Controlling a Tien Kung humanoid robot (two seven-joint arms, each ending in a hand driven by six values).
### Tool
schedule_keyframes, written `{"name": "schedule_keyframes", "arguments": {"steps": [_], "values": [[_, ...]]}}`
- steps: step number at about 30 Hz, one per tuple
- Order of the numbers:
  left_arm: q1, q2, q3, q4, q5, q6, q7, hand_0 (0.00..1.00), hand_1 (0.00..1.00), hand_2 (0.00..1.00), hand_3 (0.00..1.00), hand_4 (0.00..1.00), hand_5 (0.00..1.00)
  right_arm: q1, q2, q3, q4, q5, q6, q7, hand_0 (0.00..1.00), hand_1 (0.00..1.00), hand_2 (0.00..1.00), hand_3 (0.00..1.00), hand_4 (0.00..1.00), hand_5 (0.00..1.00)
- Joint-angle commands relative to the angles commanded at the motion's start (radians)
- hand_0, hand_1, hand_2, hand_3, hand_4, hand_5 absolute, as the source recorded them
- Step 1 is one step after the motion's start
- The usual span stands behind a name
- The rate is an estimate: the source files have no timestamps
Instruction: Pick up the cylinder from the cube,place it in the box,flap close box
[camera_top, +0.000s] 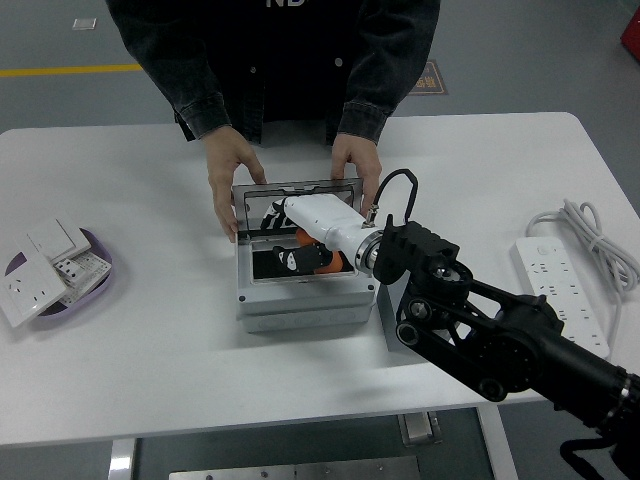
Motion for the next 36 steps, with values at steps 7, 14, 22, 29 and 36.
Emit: {"name": "schedule_keyframes", "arguments": {"steps": [7,14,22,29,36], "values": [[0.002,-0.002,0.024,0.0,-0.021,-0.001,-0.011,0.634,0.658,0.582,0.656,0.718,0.342,-0.008,-0.037,0.017,0.009,0.106,-0.031,0.052,0.724,0.678,0.695,0.71,0.656,0.157],[0.008,-0.004,0.031,0.0,-0.033,0.0,-0.014,0.634,0.659,0.581,0.655,0.714,0.345,-0.033,-0.129,0.098,0.112,0.324,-0.091,0.161,0.725,0.675,0.696,0.712,0.667,0.162],[0.008,-0.005,0.039,0.0,-0.04,0.0,-0.018,0.633,0.659,0.582,0.652,0.709,0.345,0.015,-0.175,0.181,0.184,0.421,-0.102,0.14,0.686,0.657,0.684,0.695,0.681,0.218],[0.006,-0.003,0.044,0.0,-0.043,-0.001,-0.019,0.633,0.658,0.581,0.651,0.707,0.343,0.066,-0.171,0.173,0.138,0.405,-0.093,0.106,0.687,0.655,0.682,0.693,0.682,0.237],[0.003,0.002,0.041,0.0,-0.038,-0.001,-0.017,0.633,0.658,0.581,0.65,0.707,0.344,0.099,-0.155,0.127,0.08,0.421,-0.088,0.093,0.69,0.651,0.68,0.692,0.688,0.251]]}}
